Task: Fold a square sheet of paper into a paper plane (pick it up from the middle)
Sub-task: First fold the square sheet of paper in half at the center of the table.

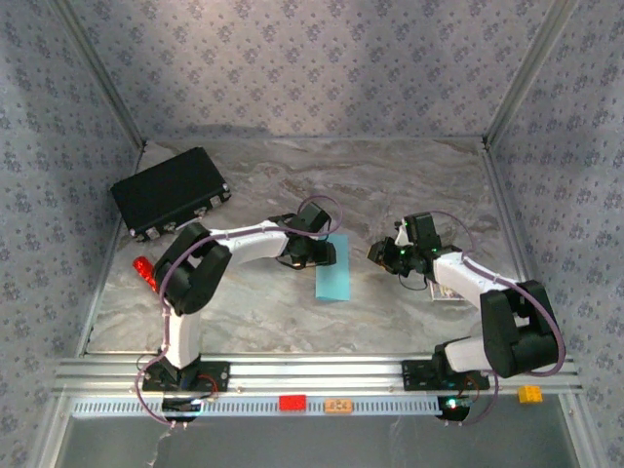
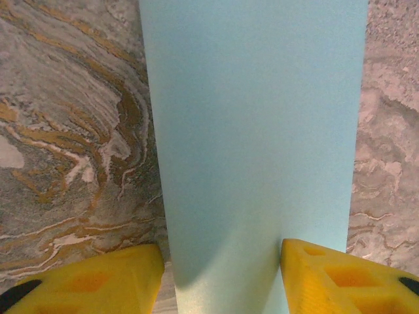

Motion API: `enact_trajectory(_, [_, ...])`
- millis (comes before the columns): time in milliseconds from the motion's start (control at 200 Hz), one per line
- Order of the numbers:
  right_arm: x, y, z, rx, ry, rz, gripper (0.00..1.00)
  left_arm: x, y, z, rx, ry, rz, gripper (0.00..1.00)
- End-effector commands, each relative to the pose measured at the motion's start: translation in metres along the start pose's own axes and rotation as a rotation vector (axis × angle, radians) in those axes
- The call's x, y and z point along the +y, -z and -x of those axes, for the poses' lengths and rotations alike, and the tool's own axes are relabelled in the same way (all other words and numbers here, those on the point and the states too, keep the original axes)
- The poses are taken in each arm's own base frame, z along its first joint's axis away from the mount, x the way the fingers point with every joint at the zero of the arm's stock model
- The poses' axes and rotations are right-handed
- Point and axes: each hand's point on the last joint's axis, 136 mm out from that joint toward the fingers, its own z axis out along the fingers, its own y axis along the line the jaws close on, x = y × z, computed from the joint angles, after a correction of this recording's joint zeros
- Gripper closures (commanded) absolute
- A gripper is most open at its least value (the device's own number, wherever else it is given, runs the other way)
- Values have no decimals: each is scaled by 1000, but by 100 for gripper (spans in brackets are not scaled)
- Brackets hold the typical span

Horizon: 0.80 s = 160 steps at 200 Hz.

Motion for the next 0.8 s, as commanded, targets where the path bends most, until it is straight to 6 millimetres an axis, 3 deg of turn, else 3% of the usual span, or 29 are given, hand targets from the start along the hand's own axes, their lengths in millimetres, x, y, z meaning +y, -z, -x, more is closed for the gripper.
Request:
enact_trajectory(0, [-5,2,-3,8,-10,-16,74,51,-24,-24,76,2,190,46])
enact_trajectory(795, [-4,-1,-5,20,-9,-7,73,54,-25,-24,59,28,200,49])
